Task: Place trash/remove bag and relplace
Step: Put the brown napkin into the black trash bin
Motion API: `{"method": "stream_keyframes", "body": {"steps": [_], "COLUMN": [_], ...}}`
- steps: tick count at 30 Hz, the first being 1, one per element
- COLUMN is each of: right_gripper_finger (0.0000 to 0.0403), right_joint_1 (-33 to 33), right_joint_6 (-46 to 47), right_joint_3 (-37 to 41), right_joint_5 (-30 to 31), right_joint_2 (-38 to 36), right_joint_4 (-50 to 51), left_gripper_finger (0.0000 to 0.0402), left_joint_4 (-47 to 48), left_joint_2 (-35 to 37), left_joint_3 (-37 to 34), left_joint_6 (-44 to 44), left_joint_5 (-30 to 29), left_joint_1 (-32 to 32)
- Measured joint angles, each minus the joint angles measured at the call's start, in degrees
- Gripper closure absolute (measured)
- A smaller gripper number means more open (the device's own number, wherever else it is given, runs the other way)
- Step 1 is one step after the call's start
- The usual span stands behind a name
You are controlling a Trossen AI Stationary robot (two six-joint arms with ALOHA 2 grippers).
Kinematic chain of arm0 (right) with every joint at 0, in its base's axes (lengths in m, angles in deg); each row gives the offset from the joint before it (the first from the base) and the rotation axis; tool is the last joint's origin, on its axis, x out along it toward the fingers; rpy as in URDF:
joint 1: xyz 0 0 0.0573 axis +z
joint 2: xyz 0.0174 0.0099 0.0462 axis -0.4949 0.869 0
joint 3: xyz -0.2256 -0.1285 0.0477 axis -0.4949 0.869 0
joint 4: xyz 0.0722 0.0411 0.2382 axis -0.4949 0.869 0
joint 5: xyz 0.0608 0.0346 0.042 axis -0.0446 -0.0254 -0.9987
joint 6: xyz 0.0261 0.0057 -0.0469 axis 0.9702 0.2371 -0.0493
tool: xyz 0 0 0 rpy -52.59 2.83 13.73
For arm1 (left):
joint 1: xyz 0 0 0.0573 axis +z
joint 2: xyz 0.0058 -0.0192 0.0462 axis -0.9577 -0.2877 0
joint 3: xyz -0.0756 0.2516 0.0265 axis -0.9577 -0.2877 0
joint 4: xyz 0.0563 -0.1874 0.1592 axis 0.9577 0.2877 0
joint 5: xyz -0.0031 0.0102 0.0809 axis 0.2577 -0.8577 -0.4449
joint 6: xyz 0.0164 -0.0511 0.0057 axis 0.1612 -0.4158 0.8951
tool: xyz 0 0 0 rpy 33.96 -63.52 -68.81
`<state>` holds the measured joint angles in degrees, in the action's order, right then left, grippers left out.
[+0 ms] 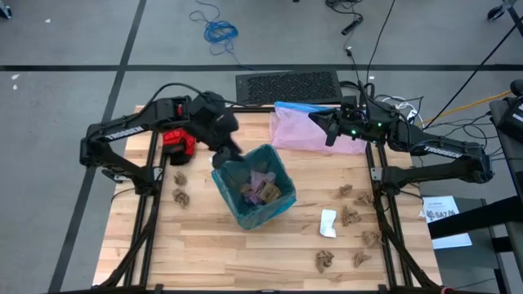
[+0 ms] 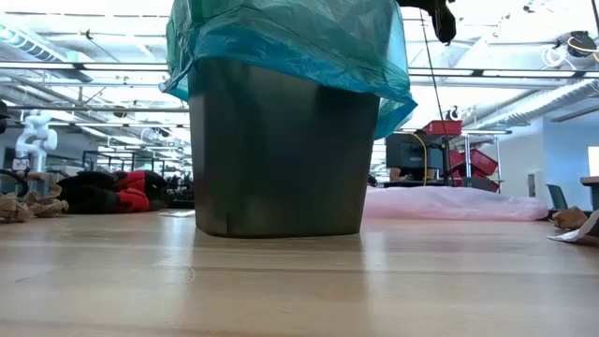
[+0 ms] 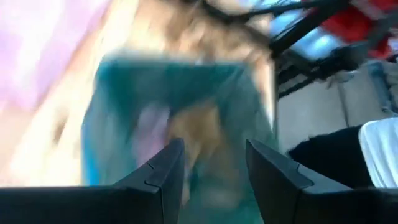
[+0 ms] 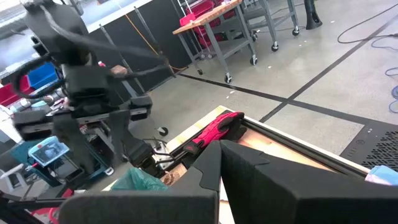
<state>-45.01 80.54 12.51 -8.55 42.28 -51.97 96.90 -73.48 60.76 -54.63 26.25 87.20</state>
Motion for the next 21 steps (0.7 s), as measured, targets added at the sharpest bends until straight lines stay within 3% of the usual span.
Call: {"method": "stream_keyframes", "body": {"steps": [3,7,10,21], "right_gripper_finger": [0.0403,0.0403,0.0403,0.0403], "right_joint_1": [0.0,0.0,0.0,0.0], "right_joint_6": [0.0,-0.1,-1.0,-1.5], "right_joint_3": [0.0,0.0,0.0,0.0], "right_joint_5": [0.0,0.0,0.0,-0.1], "right_joint_2": [0.0,0.0,0.0,0.0], "right_joint_4": [0.0,0.0,0.0,0.1], "left_gripper_finger": [0.0253,0.0281,0.0301,0.035], "left_joint_4": [15.5,31.9,31.1,31.1], "left_joint_2": [0.1,0.1,1.1,3.2], "left_joint_3": [2.2,1.8,-2.2,-22.0], "left_joint_6": [-6.6,-23.2,-33.0,-45.5], "left_joint_5": [-8.9,-17.9,-18.2,-24.0], "left_joint_1": [0.2,0.2,-0.1,0.4]}}
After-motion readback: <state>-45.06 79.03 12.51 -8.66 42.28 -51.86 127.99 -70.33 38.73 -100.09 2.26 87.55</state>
